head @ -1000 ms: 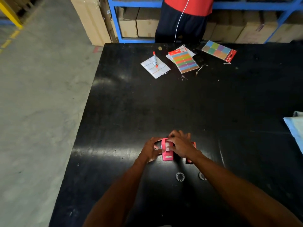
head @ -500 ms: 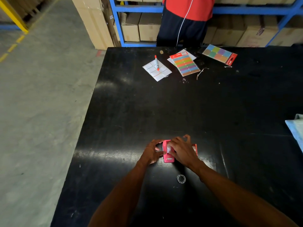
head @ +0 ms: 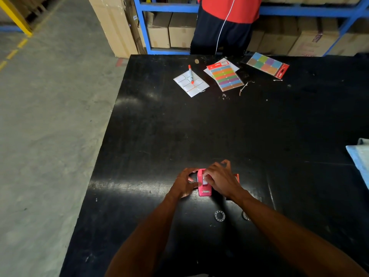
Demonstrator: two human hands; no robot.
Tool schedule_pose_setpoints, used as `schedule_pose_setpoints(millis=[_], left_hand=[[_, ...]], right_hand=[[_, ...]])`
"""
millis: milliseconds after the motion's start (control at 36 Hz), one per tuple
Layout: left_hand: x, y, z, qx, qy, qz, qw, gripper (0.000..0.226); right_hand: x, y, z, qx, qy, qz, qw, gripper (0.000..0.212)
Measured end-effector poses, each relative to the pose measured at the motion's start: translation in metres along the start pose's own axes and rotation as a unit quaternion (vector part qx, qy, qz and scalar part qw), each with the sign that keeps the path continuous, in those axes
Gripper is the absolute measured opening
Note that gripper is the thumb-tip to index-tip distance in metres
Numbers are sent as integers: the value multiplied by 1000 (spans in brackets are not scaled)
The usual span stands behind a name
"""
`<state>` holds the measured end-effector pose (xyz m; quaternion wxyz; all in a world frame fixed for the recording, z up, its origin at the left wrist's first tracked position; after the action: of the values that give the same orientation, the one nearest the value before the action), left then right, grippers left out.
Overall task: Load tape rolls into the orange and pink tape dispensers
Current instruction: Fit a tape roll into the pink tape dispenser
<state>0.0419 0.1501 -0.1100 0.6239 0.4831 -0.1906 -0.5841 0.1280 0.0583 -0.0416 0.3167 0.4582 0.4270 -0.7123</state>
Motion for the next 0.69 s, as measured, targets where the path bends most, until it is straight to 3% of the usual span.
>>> schedule_pose_setpoints(millis=[250, 556, 694], left_hand=[[-1, 1, -1, 6, 5, -14, 1000, 61], [-1, 1, -1, 8, 4, -13, 1000, 61], [0, -3, -4, 2, 5, -20, 1000, 61]], right_hand=[[3, -1, 4, -3, 0, 15, 1000, 12], [-4, -7, 1, -4, 1, 29, 1000, 20], [-6, -12, 7, -23, 41, 43, 998, 16]])
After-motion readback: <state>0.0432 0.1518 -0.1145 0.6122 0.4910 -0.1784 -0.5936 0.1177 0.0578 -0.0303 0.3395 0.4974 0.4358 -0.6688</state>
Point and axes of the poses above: each hand's wrist, its own z-axis away from the middle knuckle, its own x-axis out of the palm, y = z × x, the point moved 10 cm from there along -z, towards the middle knuckle, and after that the axes turned 2 degrees about -y, right-handed, at the moved point
